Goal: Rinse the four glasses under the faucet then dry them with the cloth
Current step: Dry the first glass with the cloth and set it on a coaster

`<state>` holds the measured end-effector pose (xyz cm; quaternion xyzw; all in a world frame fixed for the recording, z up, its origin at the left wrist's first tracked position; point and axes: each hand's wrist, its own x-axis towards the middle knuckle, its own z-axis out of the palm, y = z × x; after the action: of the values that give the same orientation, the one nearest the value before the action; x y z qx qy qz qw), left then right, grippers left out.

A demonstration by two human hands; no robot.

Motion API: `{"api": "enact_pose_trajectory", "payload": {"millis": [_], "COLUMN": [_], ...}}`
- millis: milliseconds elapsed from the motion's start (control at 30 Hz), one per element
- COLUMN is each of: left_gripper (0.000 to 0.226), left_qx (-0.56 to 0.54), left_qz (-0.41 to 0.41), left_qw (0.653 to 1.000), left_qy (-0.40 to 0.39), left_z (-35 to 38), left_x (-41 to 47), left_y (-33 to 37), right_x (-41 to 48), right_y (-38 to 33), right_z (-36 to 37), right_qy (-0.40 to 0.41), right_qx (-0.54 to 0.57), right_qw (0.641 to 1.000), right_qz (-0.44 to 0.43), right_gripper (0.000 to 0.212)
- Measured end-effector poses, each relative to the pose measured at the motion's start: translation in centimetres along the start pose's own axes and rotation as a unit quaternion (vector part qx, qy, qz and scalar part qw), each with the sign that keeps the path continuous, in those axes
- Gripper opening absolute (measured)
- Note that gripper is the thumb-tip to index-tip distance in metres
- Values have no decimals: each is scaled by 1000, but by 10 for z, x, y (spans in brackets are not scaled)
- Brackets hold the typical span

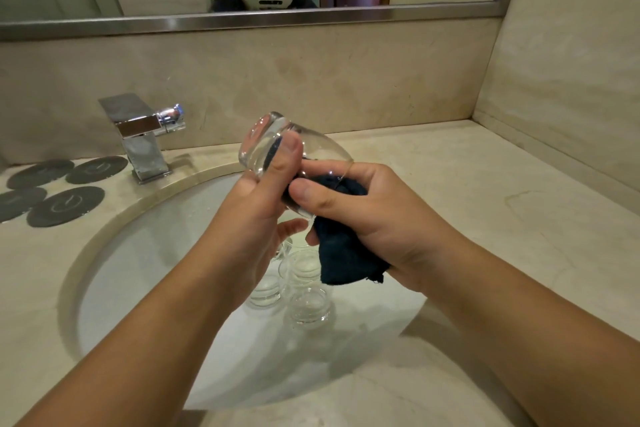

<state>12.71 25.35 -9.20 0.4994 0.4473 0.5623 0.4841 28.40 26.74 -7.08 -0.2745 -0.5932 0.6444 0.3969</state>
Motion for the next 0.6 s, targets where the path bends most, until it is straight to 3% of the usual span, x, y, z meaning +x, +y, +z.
{"api": "enact_pose_trajectory", "payload": {"millis": [100,200,267,367,600], "left_gripper": [91,66,55,69,51], "left_qx": [-10,-23,-24,-17,-14], "left_qz": [15,31,39,62,68], "left_qw": [1000,999,999,998,998], "left_qy": [4,-5,-3,0,3], "left_z": [-1,-2,-1,-4,-3], "left_x": [2,2,2,3,0], "left_y": [-1,-3,-3,-4,0], "right_x": [1,3,4,4,5], "right_y": [0,-1,-2,-3,1], "right_z": [-1,-3,-5,-7,-10], "right_qy": [2,-6,-27,-57,-74], "right_qx": [3,31,59,96,141], "right_qw": [1000,998,996,990,982], "right_qz": [15,52,69,83,100], "right_gripper": [21,36,31,24,43]}}
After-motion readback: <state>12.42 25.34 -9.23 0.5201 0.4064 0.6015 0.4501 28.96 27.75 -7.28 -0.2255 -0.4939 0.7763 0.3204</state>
